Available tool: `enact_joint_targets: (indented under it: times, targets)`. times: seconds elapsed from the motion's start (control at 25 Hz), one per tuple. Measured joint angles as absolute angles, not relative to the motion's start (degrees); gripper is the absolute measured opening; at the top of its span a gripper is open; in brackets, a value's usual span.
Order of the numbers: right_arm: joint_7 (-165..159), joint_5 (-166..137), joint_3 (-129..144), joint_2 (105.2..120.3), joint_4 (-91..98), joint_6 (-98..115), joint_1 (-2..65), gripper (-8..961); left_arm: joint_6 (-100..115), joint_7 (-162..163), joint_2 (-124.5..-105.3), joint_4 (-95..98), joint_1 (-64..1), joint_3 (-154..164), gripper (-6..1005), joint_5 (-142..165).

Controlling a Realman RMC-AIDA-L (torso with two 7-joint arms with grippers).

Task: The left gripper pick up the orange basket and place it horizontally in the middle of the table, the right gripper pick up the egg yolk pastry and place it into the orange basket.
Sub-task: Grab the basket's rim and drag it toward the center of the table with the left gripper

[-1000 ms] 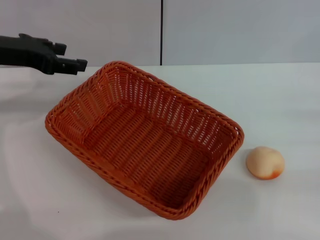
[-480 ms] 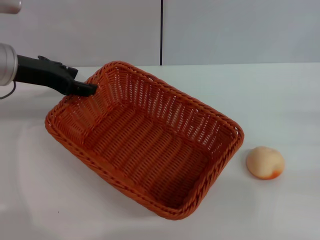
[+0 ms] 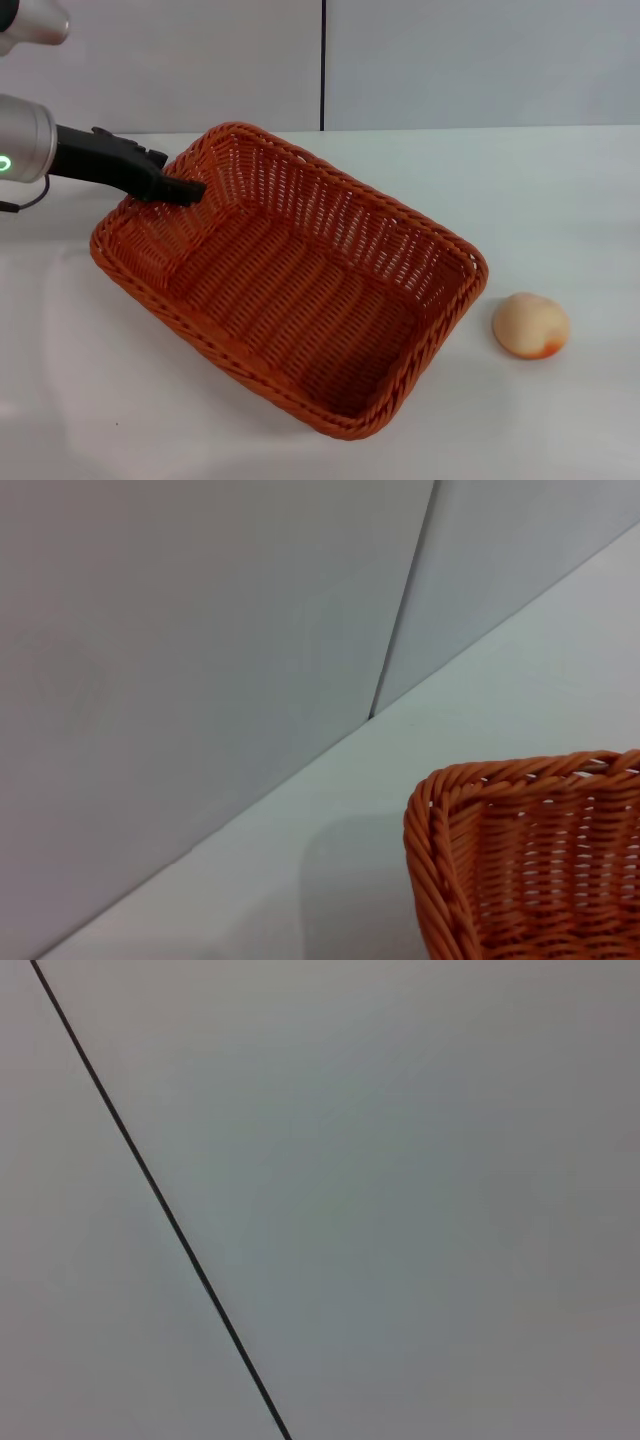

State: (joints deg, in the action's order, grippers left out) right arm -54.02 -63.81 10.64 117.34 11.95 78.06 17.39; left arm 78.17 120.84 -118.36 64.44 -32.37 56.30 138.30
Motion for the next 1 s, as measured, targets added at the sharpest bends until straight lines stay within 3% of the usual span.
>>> enact_joint_targets:
  times: [0.12, 0.84, 1.0]
  targets:
    - [-54.0, -63.8, 10.7, 117.34, 12.0, 77.7, 17.6, 731, 76.8, 123.5, -118.37, 64.0, -32.4, 57.3, 736, 138.3]
    - [-54.0, -63.5, 10.6, 117.33, 12.0, 77.1, 17.5, 731, 77.4, 123.5, -118.29, 66.1, -32.4, 58.1, 325, 138.0]
    - [-54.0, -63.5, 10.6, 117.33, 12.0, 77.0, 17.4, 731, 77.6, 123.6, -118.30, 66.2, -32.3, 58.0, 170, 137.9]
